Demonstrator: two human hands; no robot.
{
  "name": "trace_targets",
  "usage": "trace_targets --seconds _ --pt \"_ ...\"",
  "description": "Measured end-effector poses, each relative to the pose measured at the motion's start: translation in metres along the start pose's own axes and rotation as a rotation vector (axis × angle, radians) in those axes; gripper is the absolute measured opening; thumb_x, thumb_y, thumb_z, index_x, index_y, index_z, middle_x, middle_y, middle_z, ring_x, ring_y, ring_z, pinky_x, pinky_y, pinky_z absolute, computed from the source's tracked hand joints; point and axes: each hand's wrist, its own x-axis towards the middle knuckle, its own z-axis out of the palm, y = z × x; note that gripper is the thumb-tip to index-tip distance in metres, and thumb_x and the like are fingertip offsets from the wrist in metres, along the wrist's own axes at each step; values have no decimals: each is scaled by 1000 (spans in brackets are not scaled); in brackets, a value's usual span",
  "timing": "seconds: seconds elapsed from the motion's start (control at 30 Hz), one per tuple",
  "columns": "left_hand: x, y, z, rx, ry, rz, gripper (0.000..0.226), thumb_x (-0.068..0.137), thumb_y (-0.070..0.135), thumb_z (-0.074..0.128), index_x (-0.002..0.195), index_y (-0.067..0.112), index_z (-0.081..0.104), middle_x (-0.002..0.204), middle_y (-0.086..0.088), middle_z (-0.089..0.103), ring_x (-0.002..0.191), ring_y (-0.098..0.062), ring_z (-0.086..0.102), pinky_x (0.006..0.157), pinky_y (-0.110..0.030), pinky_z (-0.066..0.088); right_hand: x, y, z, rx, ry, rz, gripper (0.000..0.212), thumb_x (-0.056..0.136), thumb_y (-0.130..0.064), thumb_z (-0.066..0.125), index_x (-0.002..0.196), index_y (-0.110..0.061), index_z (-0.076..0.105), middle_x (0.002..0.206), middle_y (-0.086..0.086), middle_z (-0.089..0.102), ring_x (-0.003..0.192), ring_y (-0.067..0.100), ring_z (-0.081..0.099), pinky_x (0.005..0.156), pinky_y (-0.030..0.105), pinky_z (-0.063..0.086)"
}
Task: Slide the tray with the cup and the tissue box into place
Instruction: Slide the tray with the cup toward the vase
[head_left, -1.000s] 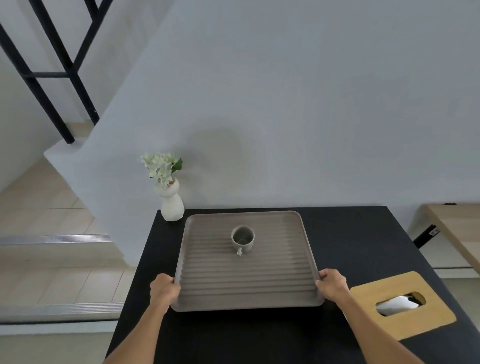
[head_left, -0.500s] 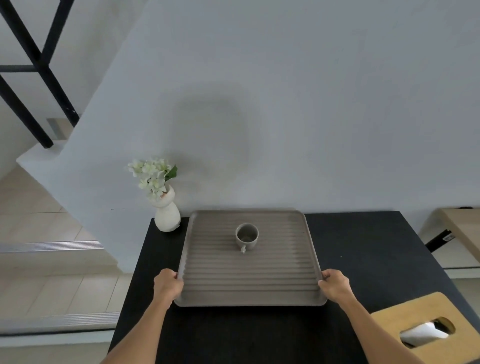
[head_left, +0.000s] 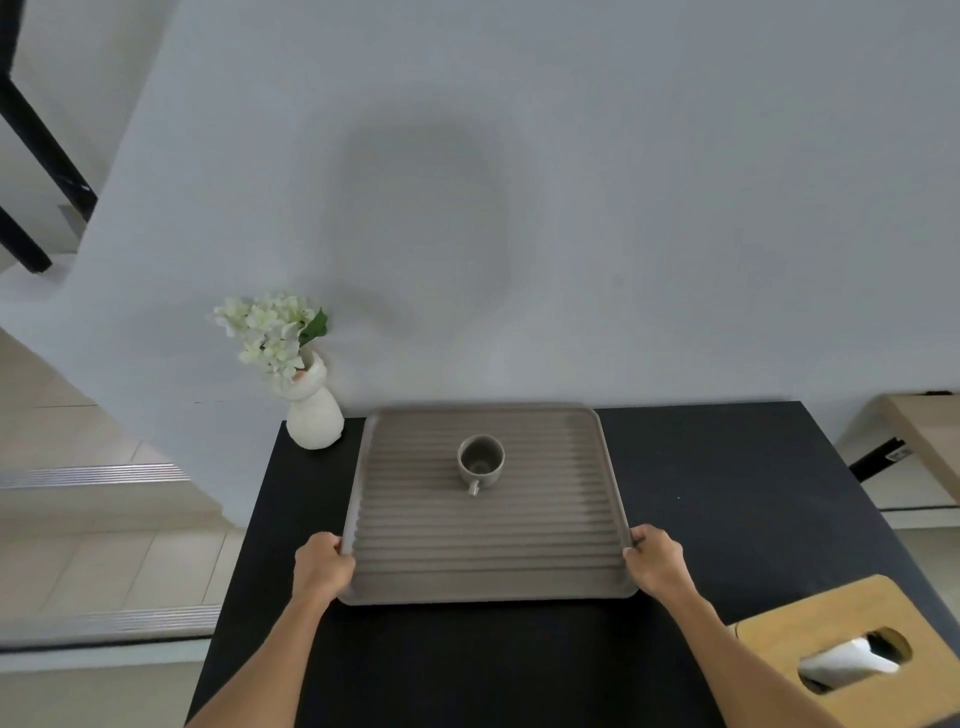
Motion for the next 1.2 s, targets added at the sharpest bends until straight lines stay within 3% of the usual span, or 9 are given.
trace_targets --seconds 0.13,0.2,0.3,0.43,0.57,0.63,0.77,1.0,1.2 --pt "-6 -2 4 93 -7 25 12 89 8 61 101 9 59 105 -12 66 79 -19 62 71 -36 55 -4 2 0 -62 12 -114 38 96 -16 55 133 -13 50 123 9 57 108 25 56 84 37 53" --pt "-11 -2 6 228 61 138 37 90 19 63 125 11 51 124 -10 59 104 -23 62 76 -36 56 -11 6 4 -287 108 -288 49 96 -27 52 143 -17 40 135 6 49 122 24 47 98 41 46" --pt "-26 2 11 365 181 457 60 93 36 57 145 16 35 151 -7 40 137 -24 43 103 -39 48 -28 2 18 -455 134 -569 56 97 -39 47 148 -21 34 151 0 39 141 17 32 116 36 28" --pt "-51 9 29 459 -45 726 64 95 51 45 152 29 24 162 7 20 148 -12 23 117 -38 33 -48 -3 47 -575 -54 -690 67 97 -53 36 155 -27 14 164 -4 9 150 13 2 121 31 3" --pt "-68 1 54 483 -230 692 74 89 61 49 152 39 17 162 18 0 151 -7 0 116 -41 35 -56 -4 65 -708 -193 -656 97 72 -78 -1 154 -26 -5 157 -8 -18 148 14 -16 119 34 -8" --pt "-70 -4 64 487 -240 679 74 90 58 50 153 40 15 160 20 -7 151 -7 -8 115 -37 37 -55 -3 69 -733 -230 -624 102 66 -78 -5 154 -26 -7 158 -7 -20 148 16 -18 120 38 -7" --pt "-64 -7 72 435 -171 698 63 95 49 48 152 39 20 161 18 -3 151 -8 -5 113 -33 41 -48 -1 74 -739 -203 -612 65 101 -49 24 154 -27 -7 163 -3 -14 148 17 -19 121 42 -5" --pt "-50 3 69 403 -194 679 61 96 45 49 151 39 23 164 14 2 151 -7 -6 116 -36 37 -33 -11 74 -715 -213 -625 65 103 -42 31 153 -27 -7 162 -3 -15 147 17 -19 121 45 -5" --pt "-51 4 70 435 -219 698 60 99 42 45 153 35 20 164 10 -3 150 -9 -12 123 -34 12 -32 -13 74 -742 -244 -625 67 103 -39 32 153 -26 -11 162 0 -18 146 20 -23 120 49 -7"
